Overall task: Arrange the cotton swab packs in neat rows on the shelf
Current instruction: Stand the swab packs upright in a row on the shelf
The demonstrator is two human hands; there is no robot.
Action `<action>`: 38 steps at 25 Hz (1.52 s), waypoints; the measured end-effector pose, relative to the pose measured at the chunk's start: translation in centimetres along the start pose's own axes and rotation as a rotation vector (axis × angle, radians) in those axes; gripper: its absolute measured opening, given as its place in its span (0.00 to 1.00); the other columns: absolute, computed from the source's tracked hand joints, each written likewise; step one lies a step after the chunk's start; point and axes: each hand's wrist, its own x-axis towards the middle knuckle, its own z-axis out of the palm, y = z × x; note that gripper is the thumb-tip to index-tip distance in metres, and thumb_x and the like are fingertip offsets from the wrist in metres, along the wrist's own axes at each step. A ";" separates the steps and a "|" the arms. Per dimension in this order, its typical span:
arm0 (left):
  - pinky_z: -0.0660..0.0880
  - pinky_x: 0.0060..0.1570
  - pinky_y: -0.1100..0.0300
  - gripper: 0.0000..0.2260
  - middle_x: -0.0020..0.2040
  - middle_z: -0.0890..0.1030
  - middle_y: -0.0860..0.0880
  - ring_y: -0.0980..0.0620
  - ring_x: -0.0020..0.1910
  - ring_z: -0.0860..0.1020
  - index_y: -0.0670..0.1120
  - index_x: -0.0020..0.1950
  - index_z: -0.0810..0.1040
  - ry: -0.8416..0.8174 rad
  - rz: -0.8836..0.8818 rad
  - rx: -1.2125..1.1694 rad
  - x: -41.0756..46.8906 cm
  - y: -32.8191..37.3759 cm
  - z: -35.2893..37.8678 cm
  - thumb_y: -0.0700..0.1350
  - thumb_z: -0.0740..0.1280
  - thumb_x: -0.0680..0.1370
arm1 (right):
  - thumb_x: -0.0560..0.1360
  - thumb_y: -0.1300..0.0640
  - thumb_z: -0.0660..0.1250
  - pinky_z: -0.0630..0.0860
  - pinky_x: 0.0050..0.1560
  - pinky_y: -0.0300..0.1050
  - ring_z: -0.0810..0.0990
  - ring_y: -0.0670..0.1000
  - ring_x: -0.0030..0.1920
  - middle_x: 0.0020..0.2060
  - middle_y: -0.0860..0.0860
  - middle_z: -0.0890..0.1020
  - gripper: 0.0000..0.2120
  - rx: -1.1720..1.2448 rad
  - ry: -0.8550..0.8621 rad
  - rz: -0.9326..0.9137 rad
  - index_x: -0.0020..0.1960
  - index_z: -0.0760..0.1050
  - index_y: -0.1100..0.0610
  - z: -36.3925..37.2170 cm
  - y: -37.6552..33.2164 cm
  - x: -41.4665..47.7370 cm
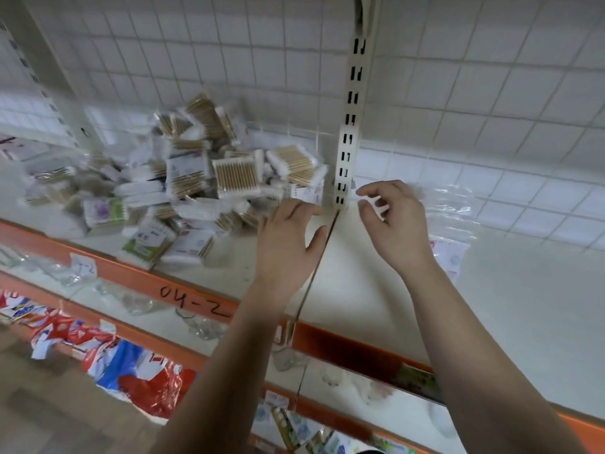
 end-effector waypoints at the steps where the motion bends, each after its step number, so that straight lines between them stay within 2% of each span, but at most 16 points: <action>1: 0.73 0.54 0.47 0.13 0.54 0.78 0.51 0.48 0.55 0.76 0.49 0.56 0.78 -0.008 -0.013 0.032 -0.2 -1.1 -0.9 0.52 0.62 0.75 | 0.75 0.60 0.66 0.68 0.45 0.31 0.75 0.46 0.45 0.48 0.46 0.76 0.08 0.001 -0.025 -0.009 0.52 0.79 0.53 1.4 -0.8 0.0; 6: 0.73 0.52 0.48 0.14 0.54 0.78 0.50 0.46 0.53 0.76 0.49 0.55 0.78 0.047 -0.040 0.119 -0.6 -7.6 -5.6 0.53 0.60 0.75 | 0.74 0.60 0.66 0.72 0.47 0.37 0.76 0.47 0.45 0.43 0.39 0.75 0.07 0.054 -0.095 -0.029 0.50 0.79 0.52 7.8 -5.0 -0.4; 9: 0.72 0.54 0.47 0.14 0.55 0.78 0.50 0.45 0.55 0.76 0.49 0.55 0.78 0.053 -0.070 0.127 -1.1 -10.8 -7.7 0.53 0.60 0.75 | 0.75 0.59 0.66 0.74 0.47 0.40 0.76 0.47 0.45 0.45 0.42 0.77 0.06 0.057 -0.124 -0.016 0.50 0.79 0.52 10.9 -6.7 -0.6; 11: 0.72 0.53 0.46 0.14 0.55 0.78 0.49 0.45 0.55 0.76 0.49 0.55 0.78 0.053 -0.078 0.120 -1.3 -13.0 -9.0 0.52 0.61 0.75 | 0.74 0.60 0.67 0.73 0.47 0.37 0.76 0.46 0.45 0.47 0.44 0.77 0.07 0.062 -0.148 -0.011 0.51 0.80 0.54 13.0 -7.8 -0.8; 15: 0.66 0.54 0.54 0.12 0.54 0.79 0.49 0.46 0.54 0.75 0.49 0.55 0.79 0.097 -0.088 0.184 -1.6 -16.1 -11.5 0.50 0.63 0.74 | 0.74 0.59 0.68 0.71 0.43 0.28 0.78 0.45 0.43 0.49 0.45 0.78 0.08 0.075 -0.183 -0.011 0.54 0.80 0.54 16.7 -9.8 -1.2; 19: 0.65 0.53 0.54 0.12 0.53 0.78 0.50 0.46 0.54 0.74 0.50 0.56 0.78 0.100 -0.109 0.171 -1.7 -17.8 -13.1 0.49 0.64 0.74 | 0.73 0.60 0.69 0.76 0.49 0.38 0.79 0.48 0.44 0.55 0.49 0.78 0.15 0.019 -0.196 0.012 0.59 0.78 0.55 19.3 -10.9 -1.2; 23: 0.64 0.54 0.55 0.12 0.53 0.78 0.50 0.47 0.55 0.74 0.51 0.56 0.78 0.080 -0.075 0.142 -2.1 -19.0 -13.5 0.49 0.64 0.74 | 0.70 0.60 0.72 0.74 0.51 0.37 0.77 0.45 0.47 0.52 0.48 0.79 0.16 -0.036 -0.157 0.032 0.58 0.79 0.54 20.7 -11.5 -1.3; 30: 0.62 0.54 0.57 0.11 0.52 0.78 0.50 0.48 0.54 0.74 0.49 0.56 0.79 0.092 -0.041 0.134 -2.3 -19.5 -14.2 0.48 0.65 0.74 | 0.70 0.56 0.73 0.75 0.46 0.43 0.77 0.47 0.45 0.50 0.47 0.75 0.14 -0.197 -0.160 0.067 0.55 0.80 0.52 22.0 -12.1 -1.3; 33: 0.68 0.56 0.55 0.12 0.52 0.79 0.49 0.47 0.54 0.75 0.48 0.56 0.79 0.083 0.000 0.053 -2.3 -19.7 -14.3 0.46 0.65 0.74 | 0.71 0.55 0.72 0.73 0.47 0.43 0.77 0.47 0.47 0.50 0.47 0.78 0.11 -0.162 -0.145 0.076 0.53 0.79 0.52 21.4 -12.2 -1.1; 36: 0.66 0.56 0.63 0.11 0.53 0.79 0.48 0.48 0.54 0.75 0.45 0.56 0.79 0.070 0.029 -0.033 -2.4 -19.3 -14.1 0.41 0.68 0.74 | 0.72 0.54 0.71 0.73 0.47 0.43 0.77 0.47 0.48 0.48 0.47 0.81 0.09 -0.111 -0.130 0.077 0.52 0.79 0.52 20.2 -12.3 -1.2; 38: 0.68 0.54 0.64 0.10 0.52 0.79 0.48 0.48 0.52 0.76 0.44 0.54 0.80 0.048 0.051 -0.054 -2.5 -18.7 -13.8 0.37 0.69 0.73 | 0.73 0.52 0.71 0.71 0.45 0.40 0.76 0.46 0.47 0.48 0.46 0.81 0.10 -0.082 -0.101 0.080 0.53 0.79 0.51 19.3 -12.4 -1.4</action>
